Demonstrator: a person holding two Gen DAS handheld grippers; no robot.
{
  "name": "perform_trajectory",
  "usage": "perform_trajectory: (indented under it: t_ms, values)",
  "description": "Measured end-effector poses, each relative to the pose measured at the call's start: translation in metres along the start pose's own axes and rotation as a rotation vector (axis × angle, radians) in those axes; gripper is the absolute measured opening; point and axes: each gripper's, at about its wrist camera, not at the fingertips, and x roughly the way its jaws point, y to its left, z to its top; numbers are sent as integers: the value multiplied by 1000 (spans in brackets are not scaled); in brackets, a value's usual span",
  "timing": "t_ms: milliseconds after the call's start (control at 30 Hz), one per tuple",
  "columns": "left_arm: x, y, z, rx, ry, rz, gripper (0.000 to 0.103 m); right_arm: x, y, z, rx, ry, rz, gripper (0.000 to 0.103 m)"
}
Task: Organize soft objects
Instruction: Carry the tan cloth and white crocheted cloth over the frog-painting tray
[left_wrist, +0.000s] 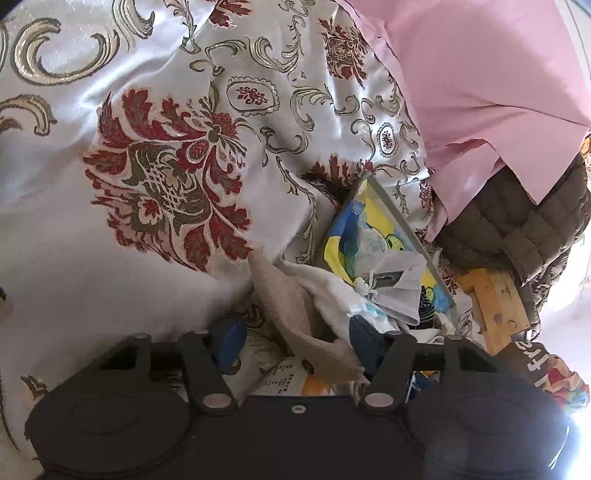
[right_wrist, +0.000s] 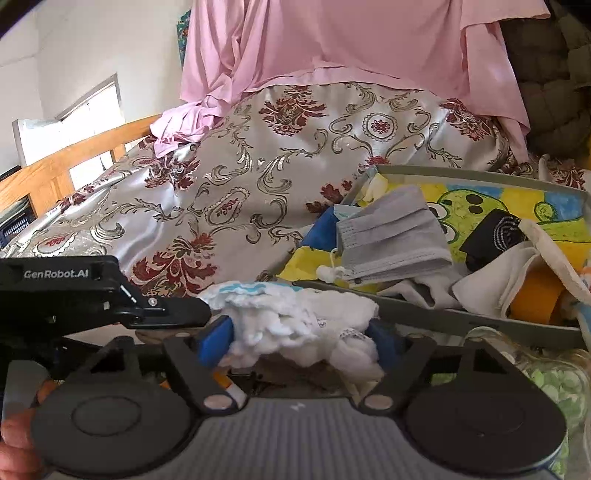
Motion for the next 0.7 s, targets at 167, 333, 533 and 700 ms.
perform_trajectory:
  t_ms: [167, 333, 533, 700]
  values:
    - [0, 1, -2, -12, -10, -15, 50, -2, 3, 0, -18, -24, -9, 62]
    - [-4, -5, -5, 25, -37, -17, 33, -4, 7, 1, -42, -37, -23, 44]
    - [-7, -3, -6, 34, -51, 11, 15, -8, 7, 2, -75, -64, -66, 35]
    - [3, -1, -3, 9, 1, -22, 29, -8, -2, 3, -46, -65, -86, 34]
